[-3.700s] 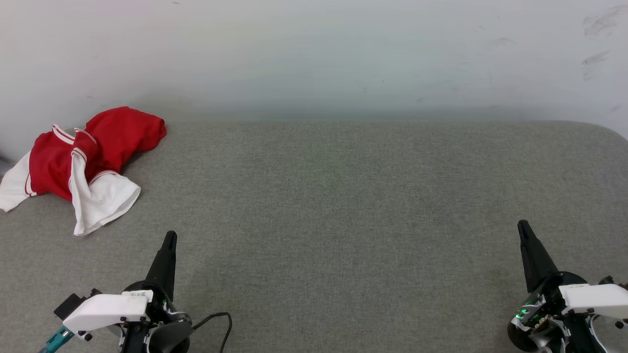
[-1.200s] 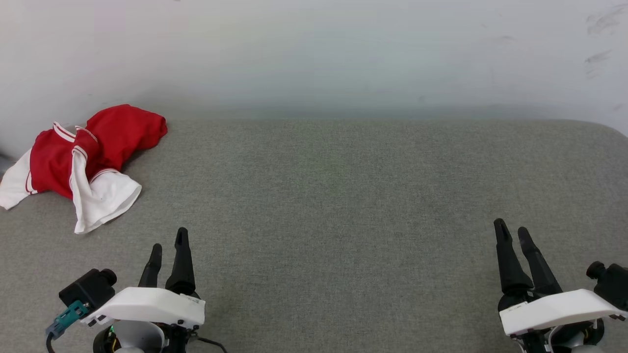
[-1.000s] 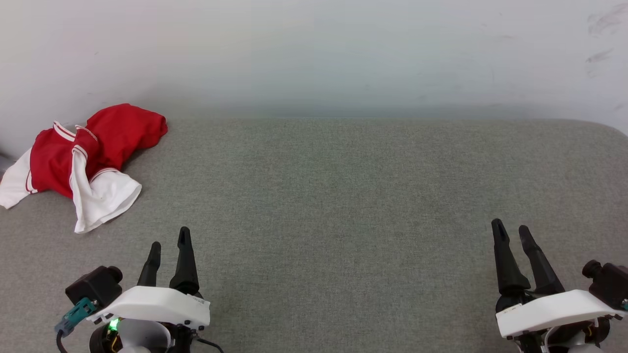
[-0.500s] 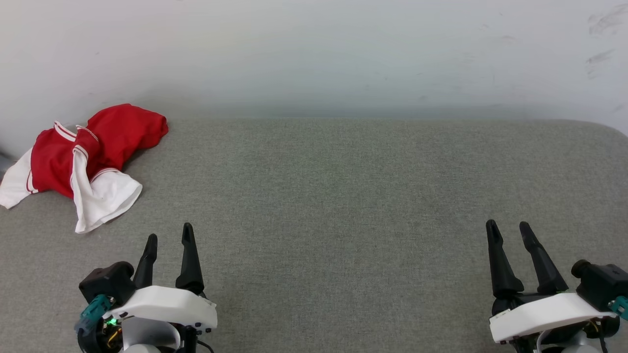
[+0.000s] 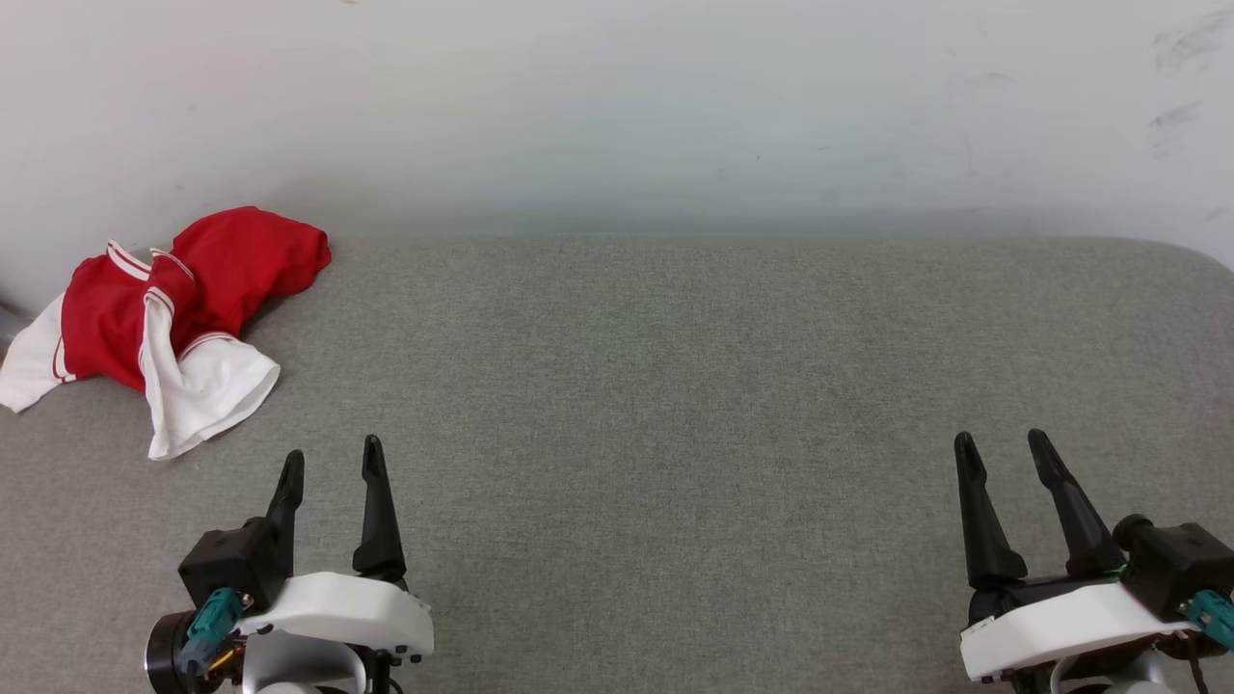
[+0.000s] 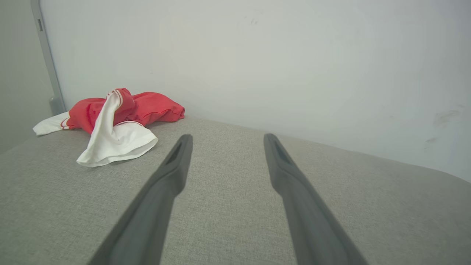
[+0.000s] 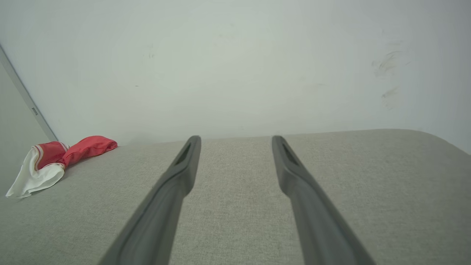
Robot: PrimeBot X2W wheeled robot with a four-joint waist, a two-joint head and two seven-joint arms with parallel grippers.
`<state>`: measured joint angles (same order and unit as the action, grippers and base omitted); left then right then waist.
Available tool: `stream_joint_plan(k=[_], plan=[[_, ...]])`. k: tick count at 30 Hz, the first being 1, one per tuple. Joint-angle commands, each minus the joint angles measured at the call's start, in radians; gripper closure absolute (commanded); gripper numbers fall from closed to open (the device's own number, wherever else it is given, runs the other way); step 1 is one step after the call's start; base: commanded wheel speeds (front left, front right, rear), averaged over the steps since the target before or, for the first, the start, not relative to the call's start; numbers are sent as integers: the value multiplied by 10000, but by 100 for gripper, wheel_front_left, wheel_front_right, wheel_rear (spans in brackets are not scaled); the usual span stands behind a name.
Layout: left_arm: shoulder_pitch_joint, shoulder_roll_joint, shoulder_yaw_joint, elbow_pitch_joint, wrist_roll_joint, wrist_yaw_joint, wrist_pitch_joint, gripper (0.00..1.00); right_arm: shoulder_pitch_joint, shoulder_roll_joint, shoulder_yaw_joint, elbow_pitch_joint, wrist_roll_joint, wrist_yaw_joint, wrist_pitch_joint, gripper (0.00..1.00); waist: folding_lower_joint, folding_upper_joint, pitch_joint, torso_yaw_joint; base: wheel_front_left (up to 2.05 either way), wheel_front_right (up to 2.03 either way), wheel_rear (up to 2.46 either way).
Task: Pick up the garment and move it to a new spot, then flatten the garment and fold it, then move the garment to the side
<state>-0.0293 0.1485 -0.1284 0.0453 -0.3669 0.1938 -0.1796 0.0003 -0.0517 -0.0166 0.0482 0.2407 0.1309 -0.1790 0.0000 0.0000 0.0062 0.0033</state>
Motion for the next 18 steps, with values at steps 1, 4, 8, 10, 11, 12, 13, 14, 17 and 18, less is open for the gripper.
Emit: stream_joint_plan(k=[1,4,8,10,11,12,13,14,17,18], plan=[[3,75,-60,-136,279,43,-100,0,35,7,-16,-135,-323,-3,-109,0,0,0,-3,-1,0,0,0],[43,78,-88,-171,541,66,-163,0,70,9,-37,-163,-547,-3,-176,0,0,0,-9,-2,0,0,0],[79,67,-113,-212,849,23,-253,0,95,11,-50,-201,-903,-3,-267,0,0,0,-10,4,0,0,0],[86,59,-110,-222,925,7,-278,0,101,11,-57,-207,-978,-3,-280,0,0,0,-10,8,0,0,0],[98,50,-110,-220,999,-19,-291,0,112,12,-59,-210,-1050,-3,-305,0,0,0,-10,12,0,0,0],[106,39,-112,-221,1069,-57,-317,0,126,12,-63,-214,-1138,-3,-330,0,0,0,-11,15,0,0,0],[114,26,-106,-224,1145,-67,-337,0,138,13,-68,-218,-1226,-3,-347,0,0,0,-12,19,0,0,0],[128,8,-104,-227,1200,-108,-362,0,148,13,-69,-220,-1313,-3,-370,0,0,0,-13,22,0,0,0],[186,-61,-66,-213,1362,-246,-416,0,168,15,-82,-215,-1519,-3,-439,0,0,0,-14,33,0,0,0],[190,-90,-43,-197,1423,-282,-442,0,182,16,-82,-217,-1556,-3,-455,0,0,0,-13,37,0,0,0]])
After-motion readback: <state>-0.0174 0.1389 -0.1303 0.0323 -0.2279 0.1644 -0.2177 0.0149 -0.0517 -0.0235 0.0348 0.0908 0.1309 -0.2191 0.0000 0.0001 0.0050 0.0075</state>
